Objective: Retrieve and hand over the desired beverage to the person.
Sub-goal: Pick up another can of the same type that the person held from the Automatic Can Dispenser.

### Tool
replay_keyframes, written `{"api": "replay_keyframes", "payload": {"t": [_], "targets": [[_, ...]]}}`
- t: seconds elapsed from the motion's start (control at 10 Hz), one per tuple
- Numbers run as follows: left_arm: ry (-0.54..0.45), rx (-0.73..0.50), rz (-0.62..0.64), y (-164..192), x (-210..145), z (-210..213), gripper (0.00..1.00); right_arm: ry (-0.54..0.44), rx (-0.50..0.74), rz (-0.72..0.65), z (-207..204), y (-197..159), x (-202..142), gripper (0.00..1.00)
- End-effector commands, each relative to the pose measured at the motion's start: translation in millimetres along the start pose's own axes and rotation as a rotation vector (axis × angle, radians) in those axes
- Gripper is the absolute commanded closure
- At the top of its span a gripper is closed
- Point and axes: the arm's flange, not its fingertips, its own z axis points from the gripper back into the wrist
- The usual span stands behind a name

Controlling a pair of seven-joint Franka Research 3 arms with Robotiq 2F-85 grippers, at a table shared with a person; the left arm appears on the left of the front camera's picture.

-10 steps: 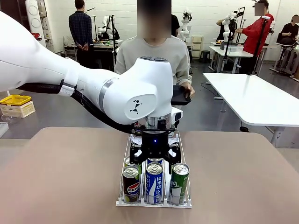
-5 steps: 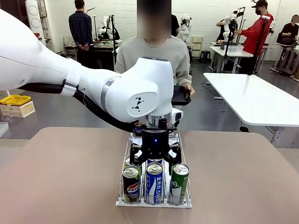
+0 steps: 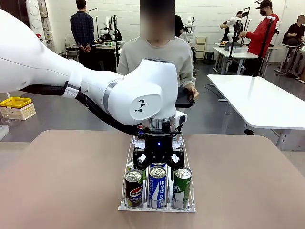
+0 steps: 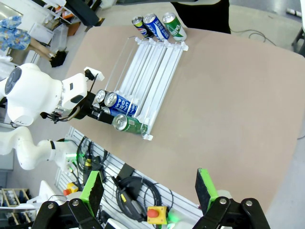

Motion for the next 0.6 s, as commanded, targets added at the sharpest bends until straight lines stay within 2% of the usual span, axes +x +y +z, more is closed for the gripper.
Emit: {"api": "replay_keyframes", "payload": {"t": [0.0, 0.2, 0.3, 0.5], "targets": [[-0.013, 0.002, -0.041, -0.9, -0.1, -2.3, 1.0, -0.002, 0.017, -0.001, -0.9, 0.9, 0.9, 0.0], [0.0, -0.004, -0.052, -1.3, -0.7, -2.6, 1.0, -0.002, 0.017, -0.001, -0.9, 0.9, 0.9, 0.0], [0.0, -0.002, -0.056, -1.2, -0.9, -2.7, 0.84, -0.002, 0.017, -0.001, -0.9, 0.9, 0.9, 0.0], [0.002, 0.002, -0.062, -0.6, -2.1, -3.0, 1.0, -0.002, 0.017, -0.001, -0.9, 0.9, 0.9, 0.0]]}}
